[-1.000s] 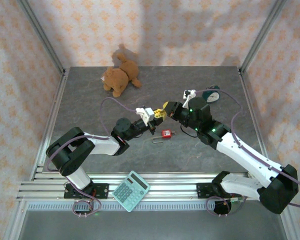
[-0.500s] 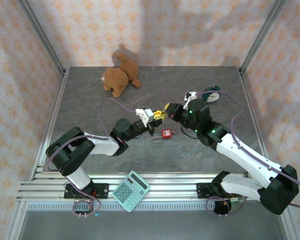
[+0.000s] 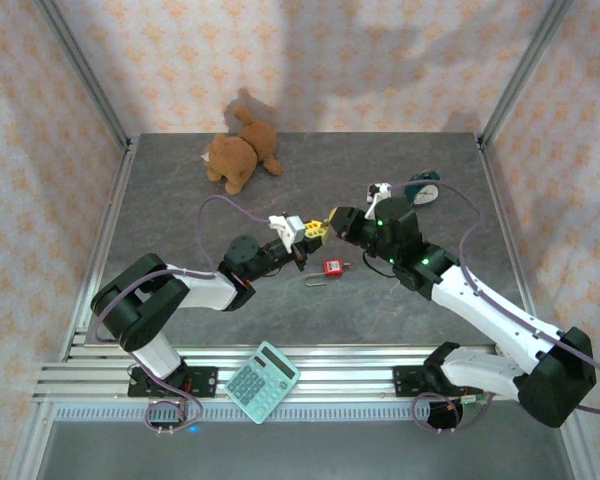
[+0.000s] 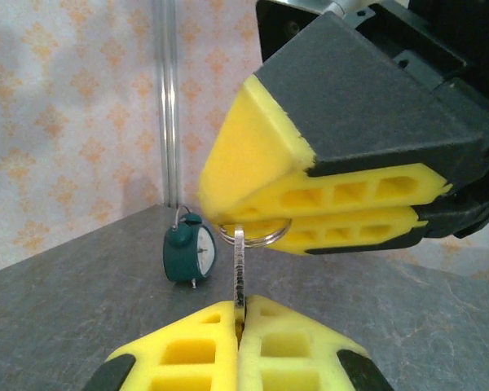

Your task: Unlock with the key

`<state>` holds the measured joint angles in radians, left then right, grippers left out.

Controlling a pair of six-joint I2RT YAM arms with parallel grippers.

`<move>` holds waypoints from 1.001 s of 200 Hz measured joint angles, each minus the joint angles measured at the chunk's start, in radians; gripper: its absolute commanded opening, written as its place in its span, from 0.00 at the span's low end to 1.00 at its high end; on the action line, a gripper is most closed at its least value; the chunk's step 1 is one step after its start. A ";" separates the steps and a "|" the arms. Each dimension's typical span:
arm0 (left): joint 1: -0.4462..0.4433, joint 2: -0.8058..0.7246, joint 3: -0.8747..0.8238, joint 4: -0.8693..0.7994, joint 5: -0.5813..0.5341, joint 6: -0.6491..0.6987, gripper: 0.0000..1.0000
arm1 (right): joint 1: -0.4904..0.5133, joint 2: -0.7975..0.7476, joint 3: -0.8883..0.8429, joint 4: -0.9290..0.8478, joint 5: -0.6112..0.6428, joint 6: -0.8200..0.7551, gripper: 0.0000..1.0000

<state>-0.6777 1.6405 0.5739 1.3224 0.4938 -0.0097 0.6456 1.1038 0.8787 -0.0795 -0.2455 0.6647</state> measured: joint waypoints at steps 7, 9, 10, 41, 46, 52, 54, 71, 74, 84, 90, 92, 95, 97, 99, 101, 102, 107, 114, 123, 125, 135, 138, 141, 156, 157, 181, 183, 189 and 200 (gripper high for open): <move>0.011 0.000 -0.002 0.008 -0.001 -0.011 0.00 | -0.008 0.012 0.023 -0.033 -0.004 -0.035 0.29; 0.013 0.000 -0.002 0.009 -0.002 -0.013 0.00 | -0.012 0.015 0.030 -0.041 -0.006 -0.041 0.30; 0.016 -0.001 -0.002 0.010 -0.002 -0.016 0.00 | -0.013 0.016 0.032 -0.043 -0.005 -0.047 0.31; 0.066 -0.015 -0.023 0.028 -0.003 -0.103 0.00 | -0.093 0.021 0.083 -0.095 -0.049 -0.167 0.44; 0.076 -0.019 -0.027 0.029 -0.003 -0.126 0.00 | -0.110 0.019 0.084 -0.095 -0.062 -0.186 0.44; 0.085 -0.024 -0.033 0.029 -0.001 -0.152 0.00 | -0.127 0.018 0.084 -0.095 -0.077 -0.202 0.44; 0.089 -0.026 -0.035 0.029 0.000 -0.159 0.00 | -0.132 0.018 0.084 -0.095 -0.083 -0.210 0.44; 0.118 -0.046 -0.041 0.011 0.023 -0.251 0.00 | -0.160 0.020 0.084 -0.092 -0.145 -0.264 0.45; 0.123 -0.050 -0.040 0.004 0.027 -0.262 0.00 | -0.163 0.021 0.084 -0.089 -0.161 -0.276 0.45; 0.144 -0.069 -0.033 -0.047 0.057 -0.319 0.00 | -0.163 0.029 0.083 -0.075 -0.209 -0.309 0.46; 0.155 -0.080 -0.022 -0.089 0.079 -0.346 0.00 | -0.162 0.035 0.083 -0.066 -0.237 -0.326 0.47; 0.160 -0.084 -0.016 -0.109 0.088 -0.357 0.00 | -0.162 0.038 0.083 -0.062 -0.247 -0.332 0.47; 0.165 -0.089 -0.006 -0.135 0.100 -0.367 0.00 | -0.162 0.042 0.083 -0.058 -0.258 -0.340 0.48; 0.168 -0.091 0.000 -0.151 0.107 -0.370 0.00 | -0.162 0.045 0.083 -0.054 -0.267 -0.346 0.48; 0.171 -0.095 0.010 -0.176 0.116 -0.380 0.00 | -0.162 0.048 0.083 -0.051 -0.277 -0.354 0.48; 0.174 -0.097 0.017 -0.194 0.125 -0.385 0.00 | -0.162 0.050 0.083 -0.048 -0.286 -0.359 0.48; 0.176 -0.099 0.025 -0.212 0.131 -0.386 0.00 | -0.162 0.051 0.083 -0.047 -0.289 -0.361 0.48; 0.183 -0.105 0.052 -0.271 0.155 -0.393 0.00 | -0.163 0.058 0.082 -0.041 -0.308 -0.376 0.49; 0.190 -0.111 0.090 -0.347 0.188 -0.397 0.00 | -0.163 0.067 0.082 -0.032 -0.333 -0.394 0.50; 0.193 -0.119 0.127 -0.415 0.223 -0.402 0.00 | -0.163 0.074 0.082 -0.026 -0.359 -0.411 0.51; 0.193 -0.121 0.132 -0.424 0.229 -0.402 0.00 | -0.163 0.076 0.082 -0.024 -0.364 -0.415 0.51; 0.193 -0.130 0.149 -0.472 0.263 -0.410 0.00 | -0.163 0.083 0.081 -0.014 -0.393 -0.430 0.51; 0.193 -0.133 0.151 -0.482 0.277 -0.412 0.00 | -0.163 0.085 0.081 -0.010 -0.406 -0.436 0.51; 0.193 -0.134 0.151 -0.489 0.286 -0.414 0.00 | -0.164 0.090 0.081 0.000 -0.418 -0.441 0.51; 0.193 -0.139 0.151 -0.529 0.339 -0.422 0.00 | -0.164 0.126 0.081 0.032 -0.472 -0.459 0.51; 0.193 -0.139 0.151 -0.531 0.341 -0.423 0.00 | -0.164 0.128 0.081 0.033 -0.474 -0.460 0.51; 0.193 -0.138 0.152 -0.576 0.398 -0.438 0.00 | -0.164 0.174 0.081 0.059 -0.526 -0.465 0.51; 0.193 -0.138 0.152 -0.579 0.402 -0.439 0.00 | -0.164 0.177 0.081 0.062 -0.531 -0.464 0.51; 0.193 -0.138 0.152 -0.584 0.413 -0.439 0.00 | -0.164 0.182 0.081 0.068 -0.541 -0.465 0.50; 0.193 -0.138 0.152 -0.593 0.428 -0.443 0.00 | -0.164 0.191 0.081 0.079 -0.557 -0.464 0.48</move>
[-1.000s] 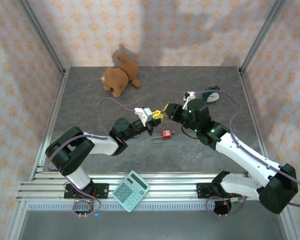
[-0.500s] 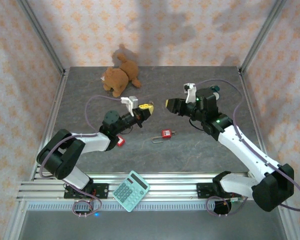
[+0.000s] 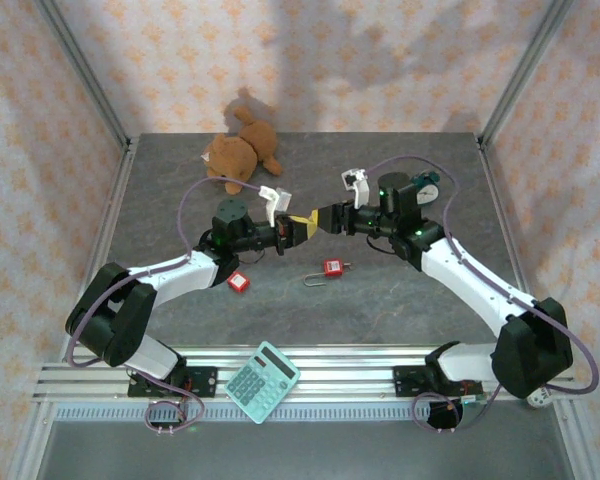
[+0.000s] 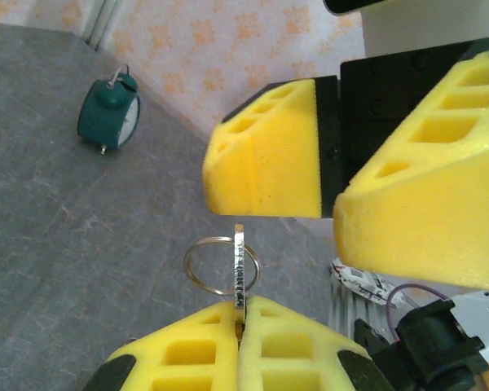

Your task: Unlock with the key

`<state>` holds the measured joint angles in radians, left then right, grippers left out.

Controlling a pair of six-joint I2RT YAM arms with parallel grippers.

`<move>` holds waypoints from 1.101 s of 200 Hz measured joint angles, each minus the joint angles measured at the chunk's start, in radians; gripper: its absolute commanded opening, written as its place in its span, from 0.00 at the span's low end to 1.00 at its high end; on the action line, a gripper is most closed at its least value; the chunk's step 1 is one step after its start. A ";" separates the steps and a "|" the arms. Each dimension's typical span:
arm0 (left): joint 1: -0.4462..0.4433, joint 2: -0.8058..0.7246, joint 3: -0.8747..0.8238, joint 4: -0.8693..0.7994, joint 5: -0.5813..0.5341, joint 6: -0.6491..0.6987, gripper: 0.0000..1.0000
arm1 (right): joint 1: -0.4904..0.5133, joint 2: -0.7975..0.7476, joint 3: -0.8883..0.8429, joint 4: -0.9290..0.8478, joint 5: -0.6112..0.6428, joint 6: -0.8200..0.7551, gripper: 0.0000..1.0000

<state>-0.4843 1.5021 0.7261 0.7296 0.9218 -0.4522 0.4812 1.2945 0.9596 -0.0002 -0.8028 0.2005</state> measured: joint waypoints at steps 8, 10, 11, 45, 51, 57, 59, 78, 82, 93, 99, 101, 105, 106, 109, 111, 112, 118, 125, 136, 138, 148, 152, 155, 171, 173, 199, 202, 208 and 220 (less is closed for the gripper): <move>0.000 0.000 0.001 -0.005 0.011 -0.002 0.00 | 0.000 0.008 0.000 0.008 -0.010 0.000 0.47; 0.000 0.000 0.001 -0.006 0.013 -0.002 0.00 | 0.000 0.011 0.000 0.010 -0.013 0.001 0.46; 0.000 0.000 0.001 -0.006 0.014 -0.003 0.00 | 0.000 0.012 0.000 0.010 -0.014 0.002 0.46; 0.000 0.000 0.014 -0.022 0.037 -0.003 0.00 | 0.000 0.046 0.000 0.034 -0.054 0.018 0.37; 0.000 0.000 0.016 -0.023 0.040 -0.003 0.00 | 0.000 0.048 0.000 0.035 -0.060 0.019 0.36; 0.000 0.000 0.018 -0.024 0.040 -0.003 0.00 | 0.000 0.048 0.000 0.038 -0.064 0.020 0.33; 0.000 0.000 0.018 -0.024 0.040 -0.003 0.00 | 0.000 0.048 0.000 0.038 -0.066 0.024 0.32; 0.001 0.000 0.019 -0.027 0.044 -0.003 0.00 | 0.000 0.047 0.000 0.048 -0.080 0.027 0.21; 0.001 0.000 0.019 -0.027 0.047 -0.004 0.00 | 0.000 0.047 0.000 0.048 -0.081 0.029 0.18; 0.001 0.000 0.021 -0.026 0.055 -0.005 0.00 | -0.004 0.048 -0.001 0.047 -0.081 0.038 0.12; 0.001 0.001 0.024 -0.027 0.059 -0.011 0.00 | -0.006 0.047 -0.001 0.048 -0.082 0.039 0.09; 0.001 0.002 0.026 -0.027 0.060 -0.012 0.00 | -0.007 0.048 -0.001 0.048 -0.083 0.039 0.09; 0.002 0.002 0.027 -0.026 0.063 -0.014 0.00 | -0.009 0.047 -0.002 0.051 -0.084 0.039 0.07; 0.003 0.003 0.027 -0.026 0.063 -0.016 0.00 | -0.009 0.047 -0.002 0.051 -0.084 0.040 0.07; 0.003 0.003 0.027 -0.025 0.066 -0.019 0.00 | -0.010 0.047 -0.002 0.053 -0.085 0.037 0.06; 0.003 0.003 0.028 -0.025 0.066 -0.020 0.00 | -0.011 0.047 -0.003 0.055 -0.086 0.039 0.05; 0.004 0.003 0.028 -0.025 0.066 -0.021 0.01 | -0.011 0.047 -0.003 0.055 -0.086 0.040 0.05; 0.007 0.004 0.029 -0.024 0.070 -0.025 0.02 | -0.011 0.047 -0.005 0.058 -0.086 0.042 0.04; 0.008 0.006 0.029 -0.022 0.074 -0.031 0.03 | -0.012 0.047 -0.007 0.062 -0.086 0.043 0.02; 0.010 0.007 0.029 -0.021 0.077 -0.046 0.11 | -0.012 0.047 -0.010 0.066 -0.085 0.047 0.01; 0.010 0.007 0.029 -0.021 0.077 -0.046 0.14 | -0.012 0.047 -0.010 0.067 -0.085 0.048 0.01; 0.013 0.008 0.029 -0.018 0.081 -0.057 0.20 | -0.011 0.045 -0.014 0.072 -0.084 0.052 0.00; 0.013 0.008 0.029 -0.014 0.082 -0.056 0.22 | -0.011 0.044 -0.016 0.073 -0.082 0.054 0.00; 0.014 0.008 0.029 -0.015 0.082 -0.061 0.24 | -0.011 0.043 -0.018 0.074 -0.080 0.054 0.00; 0.015 0.008 0.029 -0.007 0.083 -0.070 0.30 | -0.011 0.033 -0.025 0.077 -0.065 0.066 0.00; 0.016 0.008 0.029 -0.006 0.082 -0.072 0.31 | -0.011 0.032 -0.026 0.077 -0.064 0.067 0.00; 0.019 0.005 0.010 0.027 0.027 -0.064 0.51 | -0.011 0.001 -0.040 0.076 -0.016 0.076 0.00; 0.021 0.004 0.004 0.029 0.016 -0.067 0.52 | -0.011 -0.003 -0.042 0.076 -0.008 0.076 0.00; 0.022 -0.002 -0.010 0.033 -0.003 -0.063 0.54 | -0.011 -0.007 -0.043 0.076 0.006 0.076 0.00; 0.025 -0.019 -0.045 0.037 -0.048 -0.048 0.63 | -0.011 -0.015 -0.045 0.076 0.041 0.076 0.00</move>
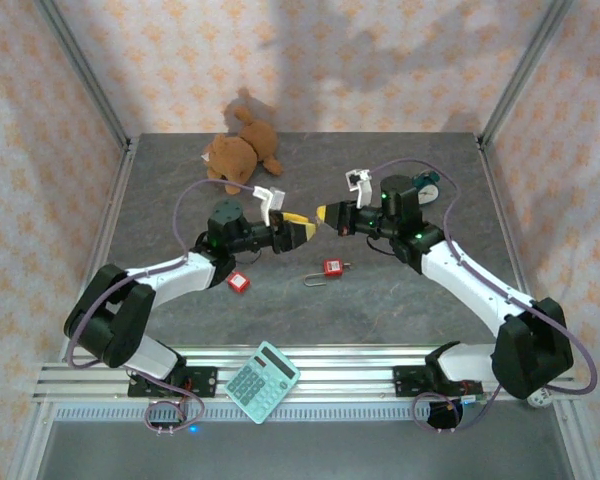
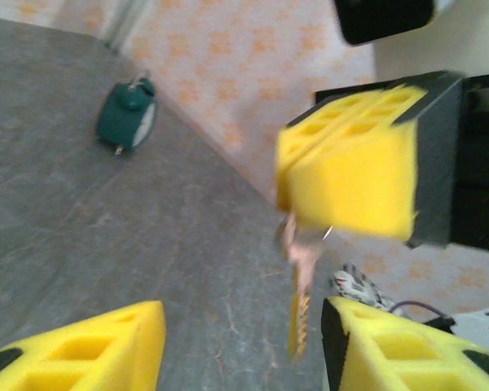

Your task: Unlock with the key

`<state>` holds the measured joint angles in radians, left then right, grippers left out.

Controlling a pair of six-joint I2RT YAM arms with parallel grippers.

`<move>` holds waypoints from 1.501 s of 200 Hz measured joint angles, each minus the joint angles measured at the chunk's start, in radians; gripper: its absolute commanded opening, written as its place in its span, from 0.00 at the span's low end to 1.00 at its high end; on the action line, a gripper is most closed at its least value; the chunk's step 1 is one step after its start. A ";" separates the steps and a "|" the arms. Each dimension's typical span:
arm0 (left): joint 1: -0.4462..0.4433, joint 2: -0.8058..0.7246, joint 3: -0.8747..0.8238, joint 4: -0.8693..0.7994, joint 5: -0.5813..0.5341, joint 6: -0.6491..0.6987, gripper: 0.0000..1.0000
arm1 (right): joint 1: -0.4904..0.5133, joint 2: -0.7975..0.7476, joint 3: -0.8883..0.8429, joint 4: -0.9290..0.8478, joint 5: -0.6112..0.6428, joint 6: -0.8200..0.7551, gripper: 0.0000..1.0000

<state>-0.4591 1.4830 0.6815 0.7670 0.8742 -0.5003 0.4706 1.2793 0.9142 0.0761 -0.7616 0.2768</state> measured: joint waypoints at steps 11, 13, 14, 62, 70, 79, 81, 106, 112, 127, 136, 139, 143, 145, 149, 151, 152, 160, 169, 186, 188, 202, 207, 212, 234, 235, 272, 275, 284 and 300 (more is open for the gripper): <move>0.002 -0.025 -0.034 0.000 -0.054 0.012 0.65 | 0.000 -0.007 -0.005 0.000 0.030 0.000 0.00; 0.002 -0.031 -0.040 0.001 -0.067 0.012 0.65 | 0.000 -0.008 -0.006 0.000 0.037 0.000 0.00; 0.002 -0.033 -0.043 0.001 -0.072 0.012 0.66 | 0.000 -0.009 -0.007 0.000 0.039 0.000 0.00; 0.031 -0.229 -0.128 -0.116 -0.428 -0.020 0.75 | 0.000 -0.048 -0.019 -0.008 0.136 0.005 0.00; 0.056 -0.258 -0.125 -0.165 -0.481 -0.053 0.75 | 0.000 -0.060 -0.025 -0.008 0.145 0.007 0.00; 0.082 -0.280 -0.119 -0.225 -0.523 -0.085 0.68 | 0.000 -0.069 -0.032 -0.007 0.157 0.010 0.00; 0.089 -0.283 -0.117 -0.239 -0.532 -0.089 0.65 | 0.000 -0.071 -0.034 -0.007 0.158 0.011 0.00; 0.158 -0.303 -0.100 -0.392 -0.640 -0.174 0.39 | 0.002 -0.099 -0.071 -0.008 0.193 0.011 0.00; 0.172 -0.306 -0.101 -0.428 -0.660 -0.191 0.39 | 0.003 -0.106 -0.080 -0.009 0.204 0.011 0.00; 0.206 -0.319 -0.116 -0.498 -0.706 -0.235 0.41 | 0.010 -0.123 -0.095 -0.012 0.237 0.010 0.00; 0.217 -0.328 -0.119 -0.559 -0.732 -0.254 0.48 | 0.015 -0.134 -0.100 -0.015 0.258 0.010 0.00; 0.220 -0.332 -0.119 -0.582 -0.740 -0.256 0.51 | 0.018 -0.138 -0.102 -0.015 0.265 0.008 0.00; 0.222 -0.335 -0.117 -0.610 -0.750 -0.264 0.52 | 0.022 -0.143 -0.105 -0.016 0.277 0.007 0.00; 0.222 -0.336 -0.115 -0.631 -0.756 -0.259 0.53 | 0.024 -0.146 -0.106 -0.016 0.283 0.006 0.00; 0.223 -0.338 -0.108 -0.666 -0.763 -0.266 0.55 | 0.028 -0.150 -0.109 -0.016 0.292 0.004 0.00; 0.223 -0.338 -0.105 -0.686 -0.767 -0.261 0.56 | 0.030 -0.152 -0.110 -0.016 0.296 0.002 0.00; 0.223 -0.338 -0.104 -0.694 -0.769 -0.258 0.56 | 0.031 -0.153 -0.110 -0.016 0.297 0.002 0.00; 0.222 -0.336 -0.084 -0.770 -0.782 -0.252 0.60 | 0.040 -0.160 -0.113 -0.018 0.317 -0.002 0.00; 0.221 -0.332 -0.059 -0.847 -0.798 -0.245 0.63 | 0.052 -0.167 -0.117 -0.018 0.335 -0.006 0.00; 0.214 -0.319 -0.028 -0.946 -0.813 -0.226 0.69 | 0.075 -0.175 -0.126 -0.019 0.360 -0.013 0.00; 0.212 -0.318 -0.028 -0.954 -0.813 -0.224 0.70 | 0.078 -0.175 -0.127 -0.019 0.364 -0.014 0.00; 0.193 -0.312 -0.031 -1.004 -0.813 -0.217 0.74 | 0.094 -0.175 -0.132 -0.019 0.378 -0.019 0.00; 0.182 -0.311 -0.034 -1.017 -0.813 -0.214 0.74 | 0.099 -0.175 -0.134 -0.019 0.382 -0.020 0.00; 0.167 -0.308 -0.037 -1.032 -0.813 -0.213 0.75 | 0.103 -0.175 -0.137 -0.019 0.386 -0.020 0.00; 0.090 -0.283 -0.042 -1.081 -0.816 -0.222 0.78 | 0.114 -0.175 -0.142 -0.020 0.398 -0.027 0.00; 0.087 -0.282 -0.042 -1.083 -0.817 -0.223 0.78 | 0.114 -0.175 -0.142 -0.020 0.398 -0.027 0.00; 0.013 -0.192 -0.043 -1.120 -0.832 -0.297 0.79 | 0.114 -0.175 -0.142 -0.019 0.400 -0.043 0.00; 0.011 -0.181 -0.043 -1.122 -0.833 -0.305 0.79 | 0.114 -0.175 -0.142 -0.019 0.400 -0.043 0.00; 0.003 -0.154 -0.043 -1.127 -0.837 -0.322 0.79 | 0.114 -0.175 -0.142 -0.020 0.400 -0.047 0.00; -0.006 -0.102 -0.043 -1.134 -0.838 -0.350 0.80 | 0.114 -0.177 -0.142 -0.020 0.401 -0.053 0.00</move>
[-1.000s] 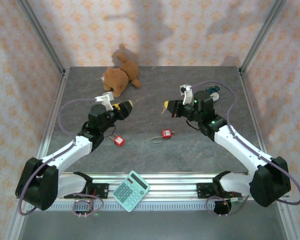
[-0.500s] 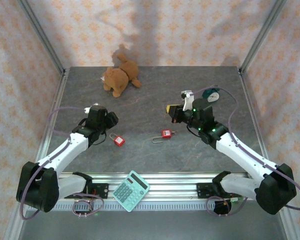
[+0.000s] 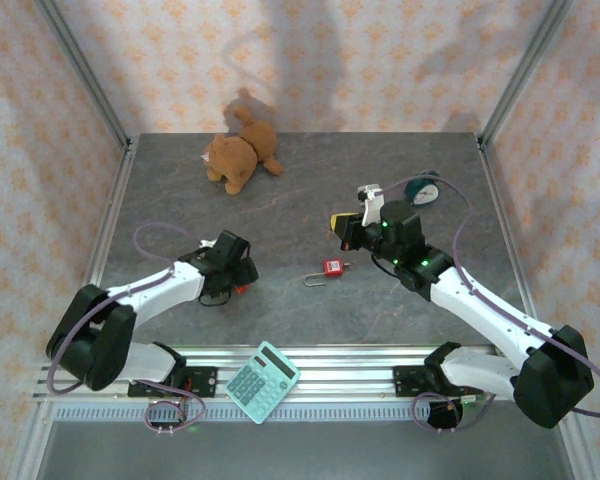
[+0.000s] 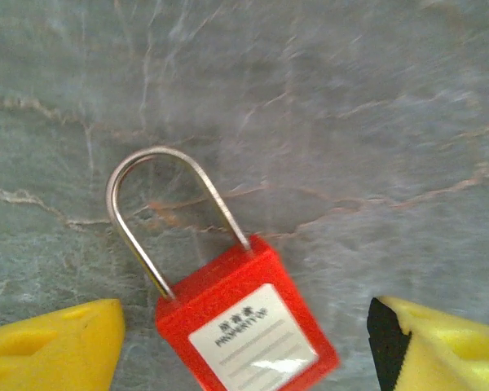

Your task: Unlock with the key

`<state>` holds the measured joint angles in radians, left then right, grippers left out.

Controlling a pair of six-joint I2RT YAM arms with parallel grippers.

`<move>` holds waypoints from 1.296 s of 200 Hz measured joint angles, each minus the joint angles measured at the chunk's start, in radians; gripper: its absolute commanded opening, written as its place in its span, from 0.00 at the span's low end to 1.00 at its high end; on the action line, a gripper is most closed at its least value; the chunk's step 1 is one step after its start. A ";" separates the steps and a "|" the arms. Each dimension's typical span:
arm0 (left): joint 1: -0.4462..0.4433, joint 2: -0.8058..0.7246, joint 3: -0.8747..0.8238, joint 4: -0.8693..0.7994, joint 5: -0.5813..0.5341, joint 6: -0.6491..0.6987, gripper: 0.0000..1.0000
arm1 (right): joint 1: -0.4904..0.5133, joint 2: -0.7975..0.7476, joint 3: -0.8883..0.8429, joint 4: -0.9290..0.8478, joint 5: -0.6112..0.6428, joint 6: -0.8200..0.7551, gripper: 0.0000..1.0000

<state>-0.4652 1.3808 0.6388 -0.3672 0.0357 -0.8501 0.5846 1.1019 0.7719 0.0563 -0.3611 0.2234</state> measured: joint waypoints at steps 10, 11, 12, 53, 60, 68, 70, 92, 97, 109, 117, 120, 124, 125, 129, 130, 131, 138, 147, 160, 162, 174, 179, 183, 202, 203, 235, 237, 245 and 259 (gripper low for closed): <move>-0.004 0.023 0.000 0.000 -0.006 -0.016 0.81 | 0.000 -0.005 0.000 0.000 0.004 -0.001 0.00; -0.005 0.024 0.001 0.000 -0.007 -0.016 0.81 | 0.000 -0.005 0.000 0.000 0.004 -0.002 0.00; -0.006 0.025 0.002 0.001 -0.008 -0.018 0.81 | 0.000 -0.006 0.000 0.000 0.004 -0.002 0.00; -0.050 0.027 0.007 0.019 -0.035 -0.045 0.84 | 0.000 -0.042 0.000 0.000 0.015 -0.011 0.00; -0.061 0.027 0.008 0.023 -0.039 -0.051 0.84 | 0.000 -0.044 0.000 0.000 0.018 -0.012 0.00; -0.078 0.026 0.008 0.035 -0.036 -0.063 0.84 | 0.000 -0.044 0.000 0.000 0.018 -0.012 0.00; -0.082 0.026 0.008 0.038 -0.036 -0.067 0.84 | 0.000 -0.044 0.000 -0.001 0.018 -0.012 0.00; -0.121 0.018 0.008 0.070 -0.020 -0.100 0.84 | 0.000 -0.046 0.000 -0.004 0.021 -0.013 0.00; -0.129 0.013 0.008 0.079 -0.016 -0.108 0.84 | 0.000 -0.047 0.000 -0.005 0.022 -0.012 0.00; -0.144 0.004 0.008 0.101 -0.008 -0.124 0.84 | 0.000 -0.050 0.000 -0.007 0.022 -0.012 0.00; -0.152 0.002 0.008 0.117 -0.001 -0.133 0.84 | 0.000 -0.053 0.000 -0.010 0.022 -0.012 0.00; -0.155 0.002 0.008 0.124 0.002 -0.137 0.84 | 0.000 -0.053 0.000 -0.011 0.022 -0.012 0.00; -0.158 0.002 0.009 0.131 0.005 -0.139 0.84 | 0.000 -0.055 0.000 -0.013 0.022 -0.012 0.00; -0.159 0.002 0.009 0.132 0.005 -0.140 0.84 | 0.000 -0.055 0.000 -0.013 0.022 -0.012 0.00; -0.163 0.003 0.010 0.139 0.007 -0.144 0.84 | 0.000 -0.057 0.000 -0.014 0.022 -0.012 0.00; -0.164 0.003 0.010 0.142 0.008 -0.145 0.84 | 0.000 -0.057 0.000 -0.014 0.022 -0.012 0.00; -0.164 0.003 0.010 0.143 0.008 -0.145 0.84 | 0.000 -0.058 0.000 -0.014 0.022 -0.012 0.00; -0.167 0.003 0.013 0.155 0.008 -0.147 0.84 | 0.000 -0.060 0.000 -0.017 0.022 -0.012 0.00; -0.171 0.012 0.018 0.177 0.008 -0.148 0.83 | 0.000 -0.063 0.000 -0.019 0.022 -0.012 0.00; -0.172 0.037 0.032 0.209 0.002 -0.147 0.82 | 0.000 -0.069 0.000 -0.025 0.023 -0.012 0.00; -0.172 0.044 0.035 0.216 0.001 -0.148 0.82 | 0.000 -0.070 0.000 -0.026 0.023 -0.012 0.00; -0.172 0.082 0.050 0.256 0.002 -0.148 0.80 | 0.000 -0.079 0.000 -0.036 0.025 -0.012 0.00; -0.172 0.099 0.055 0.278 0.005 -0.149 0.80 | 0.000 -0.083 0.000 -0.040 0.026 -0.012 0.00; -0.172 0.111 0.056 0.296 0.008 -0.153 0.80 | 0.000 -0.086 0.000 -0.043 0.026 -0.012 0.00; -0.177 0.160 0.068 0.368 0.026 -0.159 0.80 | 0.000 -0.105 0.000 -0.060 0.034 -0.016 0.00; -0.177 0.163 0.069 0.372 0.028 -0.161 0.80 | 0.000 -0.105 0.000 -0.061 0.034 -0.016 0.00; -0.183 0.166 0.125 0.389 0.032 -0.121 0.81 | 0.000 -0.128 0.000 -0.080 0.050 -0.016 0.00; -0.183 0.165 0.129 0.387 0.031 -0.116 0.81 | 0.000 -0.128 0.000 -0.082 0.051 -0.016 0.00; -0.183 0.154 0.154 0.373 0.018 -0.089 0.82 | 0.000 -0.131 0.000 -0.086 0.051 -0.016 0.00; -0.175 0.128 0.201 0.337 -0.013 -0.037 0.82 | 0.000 -0.134 0.000 -0.091 0.051 -0.016 0.00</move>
<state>-0.6407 1.5085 0.8394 -0.0299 0.0227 -0.8871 0.5846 0.9676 0.7719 -0.0349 -0.3096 0.2077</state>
